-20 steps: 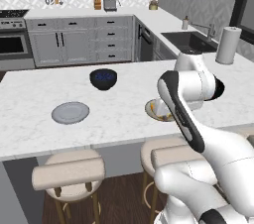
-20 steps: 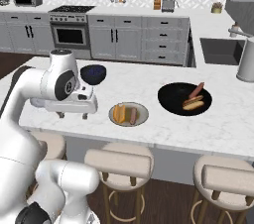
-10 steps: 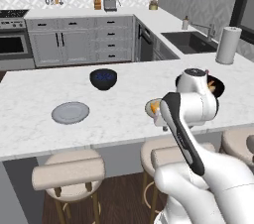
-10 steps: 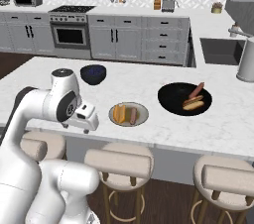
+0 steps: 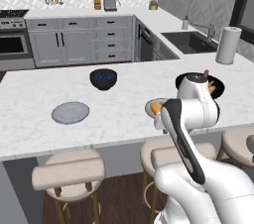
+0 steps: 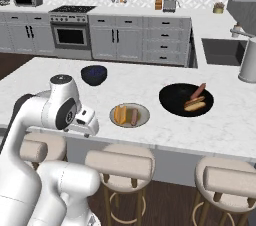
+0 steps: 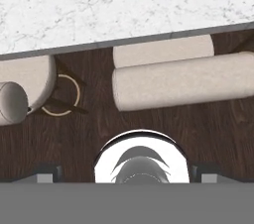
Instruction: Place one bun and one sausage from the bowl on each plate.
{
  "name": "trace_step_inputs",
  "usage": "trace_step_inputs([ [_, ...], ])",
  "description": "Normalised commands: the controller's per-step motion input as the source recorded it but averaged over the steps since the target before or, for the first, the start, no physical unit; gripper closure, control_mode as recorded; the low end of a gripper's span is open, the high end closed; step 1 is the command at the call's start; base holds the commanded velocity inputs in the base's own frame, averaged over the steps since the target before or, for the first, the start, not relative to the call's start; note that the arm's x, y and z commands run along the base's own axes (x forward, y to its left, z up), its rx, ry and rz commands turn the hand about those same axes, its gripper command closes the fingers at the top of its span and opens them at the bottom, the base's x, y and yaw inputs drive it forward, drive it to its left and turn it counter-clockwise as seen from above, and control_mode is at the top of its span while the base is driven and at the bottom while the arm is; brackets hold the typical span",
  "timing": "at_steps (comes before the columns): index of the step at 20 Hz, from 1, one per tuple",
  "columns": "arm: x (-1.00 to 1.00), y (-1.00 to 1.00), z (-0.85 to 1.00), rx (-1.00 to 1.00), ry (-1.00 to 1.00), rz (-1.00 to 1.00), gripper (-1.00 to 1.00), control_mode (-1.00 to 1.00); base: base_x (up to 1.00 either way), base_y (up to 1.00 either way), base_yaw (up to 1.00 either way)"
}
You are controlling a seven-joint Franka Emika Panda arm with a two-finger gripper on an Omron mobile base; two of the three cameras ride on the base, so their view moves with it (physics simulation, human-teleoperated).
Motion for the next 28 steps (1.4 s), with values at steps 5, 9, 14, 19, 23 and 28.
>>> trace_step_inputs([
  [5,0.00,0.00,0.00,0.00,0.00,0.00,-1.00,1.00,0.02,-0.63,0.00],
  [9,0.00,0.00,0.00,0.00,0.00,0.00,-1.00,1.00,0.08,-0.99,0.00],
  [14,0.00,0.00,0.00,0.00,0.00,0.00,-1.00,1.00,0.04,-0.93,0.00],
  [19,0.00,0.00,0.00,0.00,0.00,0.00,-1.00,1.00,0.10,-0.32,-0.03],
  [23,0.00,0.00,0.00,0.00,0.00,0.00,-1.00,1.00,0.33,0.02,-0.09],
  [28,0.00,0.00,0.00,0.00,0.00,0.00,-1.00,1.00,0.74,0.01,-0.05],
])
